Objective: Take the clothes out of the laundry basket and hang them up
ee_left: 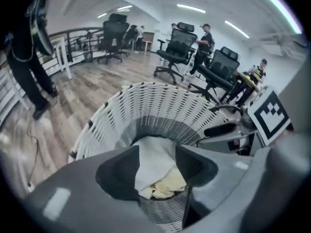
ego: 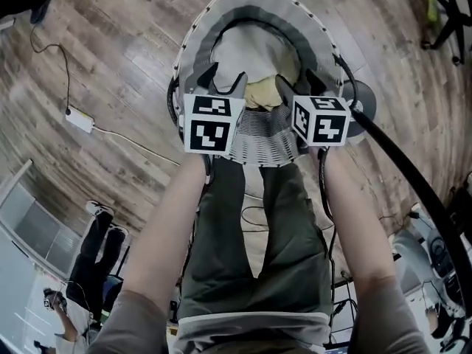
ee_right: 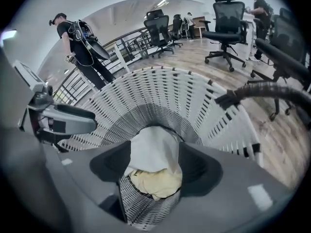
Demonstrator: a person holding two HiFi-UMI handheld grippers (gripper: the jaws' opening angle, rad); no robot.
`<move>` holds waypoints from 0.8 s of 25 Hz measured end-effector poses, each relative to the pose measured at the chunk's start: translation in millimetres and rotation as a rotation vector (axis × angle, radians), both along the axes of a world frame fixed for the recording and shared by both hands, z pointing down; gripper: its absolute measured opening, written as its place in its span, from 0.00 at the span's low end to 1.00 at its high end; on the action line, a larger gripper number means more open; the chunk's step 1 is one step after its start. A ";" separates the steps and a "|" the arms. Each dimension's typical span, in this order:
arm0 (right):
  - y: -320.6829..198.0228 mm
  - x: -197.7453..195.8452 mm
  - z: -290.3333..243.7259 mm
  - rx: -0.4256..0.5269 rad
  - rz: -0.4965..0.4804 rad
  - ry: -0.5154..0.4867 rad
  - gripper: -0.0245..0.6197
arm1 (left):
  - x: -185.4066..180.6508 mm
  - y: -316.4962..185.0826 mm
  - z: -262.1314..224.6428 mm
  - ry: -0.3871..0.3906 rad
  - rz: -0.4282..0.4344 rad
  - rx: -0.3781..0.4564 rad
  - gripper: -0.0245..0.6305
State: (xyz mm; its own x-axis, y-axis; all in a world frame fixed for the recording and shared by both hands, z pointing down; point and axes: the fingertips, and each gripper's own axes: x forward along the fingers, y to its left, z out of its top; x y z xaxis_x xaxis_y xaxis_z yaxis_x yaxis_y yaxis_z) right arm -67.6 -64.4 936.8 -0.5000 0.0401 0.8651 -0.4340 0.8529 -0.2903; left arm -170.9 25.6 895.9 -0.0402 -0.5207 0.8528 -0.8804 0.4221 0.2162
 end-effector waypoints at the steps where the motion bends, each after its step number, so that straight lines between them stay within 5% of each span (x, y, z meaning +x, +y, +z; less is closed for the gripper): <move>1: 0.2 0.7 4.5 -0.004 0.000 0.003 0.53 | -0.1 2.2 9.1 0.036 -0.047 -0.003 0.40; 4: -0.4 0.3 16.3 -0.008 -0.004 0.009 0.53 | -5.3 14.6 37.7 0.064 -0.114 -0.048 0.40; 10: -5.9 -8.8 46.2 -0.027 0.005 0.009 0.54 | -8.1 26.4 92.4 -0.026 -0.013 -0.153 0.40; 16: -12.1 -16.1 96.2 -0.019 -0.004 0.039 0.56 | 2.7 39.9 159.8 0.121 -0.140 -0.240 0.40; 20: -20.0 -16.7 134.2 -0.009 0.035 0.055 0.57 | 2.5 32.8 190.3 0.114 -0.085 -0.253 0.40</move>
